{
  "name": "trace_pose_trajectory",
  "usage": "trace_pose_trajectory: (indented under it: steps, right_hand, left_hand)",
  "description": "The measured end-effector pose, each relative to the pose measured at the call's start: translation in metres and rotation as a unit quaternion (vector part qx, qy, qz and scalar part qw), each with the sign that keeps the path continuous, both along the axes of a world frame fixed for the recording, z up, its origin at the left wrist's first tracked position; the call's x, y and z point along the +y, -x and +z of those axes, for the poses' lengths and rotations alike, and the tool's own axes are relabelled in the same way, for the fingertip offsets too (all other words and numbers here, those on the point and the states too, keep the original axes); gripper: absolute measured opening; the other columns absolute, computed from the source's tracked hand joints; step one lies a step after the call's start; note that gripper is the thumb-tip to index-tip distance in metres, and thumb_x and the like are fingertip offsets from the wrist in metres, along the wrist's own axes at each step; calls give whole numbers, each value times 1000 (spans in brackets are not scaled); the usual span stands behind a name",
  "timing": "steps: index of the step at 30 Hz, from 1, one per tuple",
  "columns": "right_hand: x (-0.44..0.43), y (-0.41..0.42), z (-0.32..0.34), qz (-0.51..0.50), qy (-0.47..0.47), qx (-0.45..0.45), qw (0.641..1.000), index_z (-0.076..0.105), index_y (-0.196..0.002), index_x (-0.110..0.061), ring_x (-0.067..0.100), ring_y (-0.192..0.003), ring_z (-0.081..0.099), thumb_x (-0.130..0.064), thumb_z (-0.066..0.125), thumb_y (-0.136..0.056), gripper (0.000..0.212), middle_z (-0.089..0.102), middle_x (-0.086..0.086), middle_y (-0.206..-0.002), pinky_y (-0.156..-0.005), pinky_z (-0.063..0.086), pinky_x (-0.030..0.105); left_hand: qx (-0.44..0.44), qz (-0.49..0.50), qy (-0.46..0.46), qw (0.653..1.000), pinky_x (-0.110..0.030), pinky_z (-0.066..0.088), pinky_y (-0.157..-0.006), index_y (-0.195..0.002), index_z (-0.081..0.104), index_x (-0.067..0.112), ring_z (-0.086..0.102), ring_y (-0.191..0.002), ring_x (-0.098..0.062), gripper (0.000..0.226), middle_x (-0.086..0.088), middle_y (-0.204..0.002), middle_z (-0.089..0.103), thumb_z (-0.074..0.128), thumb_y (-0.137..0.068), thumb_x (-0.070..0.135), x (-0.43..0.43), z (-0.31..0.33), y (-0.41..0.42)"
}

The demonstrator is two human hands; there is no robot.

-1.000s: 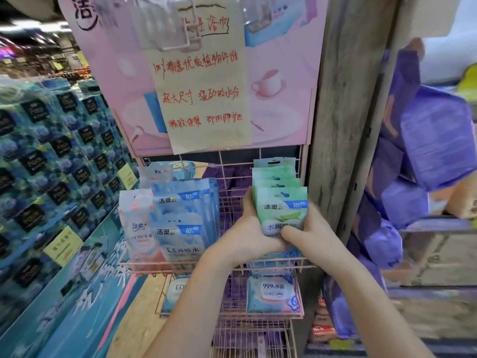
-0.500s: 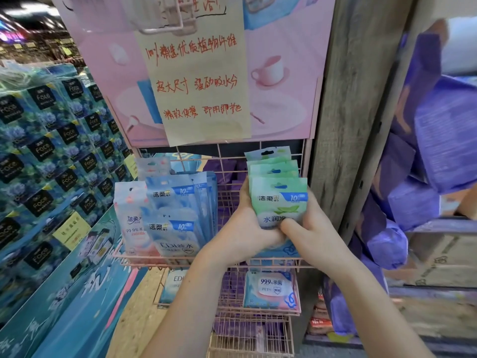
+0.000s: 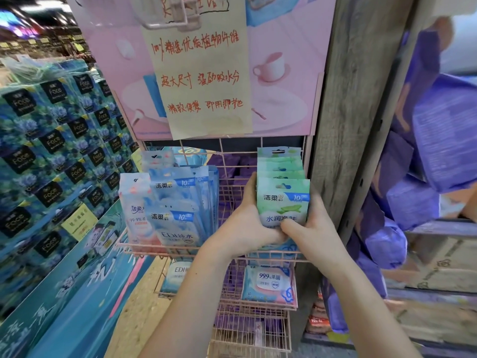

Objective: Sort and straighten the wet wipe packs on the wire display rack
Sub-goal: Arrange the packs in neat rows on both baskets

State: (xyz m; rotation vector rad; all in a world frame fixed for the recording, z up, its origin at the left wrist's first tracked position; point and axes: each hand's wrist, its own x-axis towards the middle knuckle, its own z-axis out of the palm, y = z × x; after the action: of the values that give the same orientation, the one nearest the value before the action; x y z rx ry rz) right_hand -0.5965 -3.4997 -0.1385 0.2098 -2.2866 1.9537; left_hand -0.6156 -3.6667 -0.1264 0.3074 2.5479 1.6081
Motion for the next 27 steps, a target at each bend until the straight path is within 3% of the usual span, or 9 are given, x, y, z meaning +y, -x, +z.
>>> trace_pose_trajectory:
  steps: [4,8,11,13,16,18,22,24,27]
  right_hand:
    - [3,-13,10,-3,10,19,1000,34,-151,-30,-10,-120,59,10,62,-84,82,60,-11,-139,-97,51,17]
    - [-8,-40,24,-97,33,188,977,31,-156,-13,8,-148,35,8,59,-79,85,39,-4,-159,-123,30,42]
    - [-28,-70,35,-111,46,360,925,41,-149,-6,34,-144,43,8,52,-73,78,47,14,-152,-116,35,52]
    - [-52,-81,35,-57,23,381,923,45,-146,-14,35,-138,48,0,54,-77,72,52,12,-147,-112,38,51]
    - [-97,-72,42,66,-30,216,974,35,-149,-26,3,-140,44,-21,62,-77,78,46,-23,-148,-110,39,20]
    - [-121,-51,45,142,-75,61,985,20,-150,-35,-27,-120,45,-22,73,-77,92,43,-42,-133,-90,38,-3]
    - [-144,-2,40,122,-122,-135,976,-8,-158,-24,15,-122,62,-26,86,-68,131,54,4,-141,-95,52,26]
    - [-149,13,38,121,-102,-174,972,17,-152,-22,13,-102,72,-28,87,-56,119,68,4,-124,-75,58,25]
    - [-156,25,30,147,-25,-189,971,47,-121,-21,3,-79,76,-15,86,-54,78,78,0,-104,-57,55,15]
  left_hand:
    - [35,72,67,994,-37,53,-107,-160,-1,51,65,-123,-6,134,17,-139,64,93,-65,48,5,23,-29]
    - [101,130,143,976,-43,48,-112,-163,1,41,55,-136,-13,115,14,-157,47,83,-82,45,7,47,-74]
    - [157,83,211,961,-35,55,-100,-146,23,57,60,-118,4,73,32,-139,52,67,-87,57,-18,64,-125]
    - [145,72,253,954,-26,56,-88,-123,45,56,63,-100,8,42,35,-113,61,53,-82,61,-53,75,-147]
    - [90,162,280,942,-26,55,-79,-100,50,47,63,-85,7,21,28,-94,65,56,-83,56,-102,81,-148]
    - [67,225,265,935,-35,57,-79,-101,46,40,65,-82,3,23,17,-87,65,66,-91,44,-122,74,-132]
    - [87,250,144,954,-34,57,-76,-106,48,35,70,-81,-7,32,8,-92,70,76,-93,27,-138,47,-96]
    - [121,256,97,954,-12,50,-64,-97,48,40,68,-74,4,38,12,-84,70,78,-91,19,-147,35,-83]
    - [131,238,98,957,-2,43,-61,-90,48,43,63,-74,17,42,18,-78,68,79,-90,15,-160,19,-71]
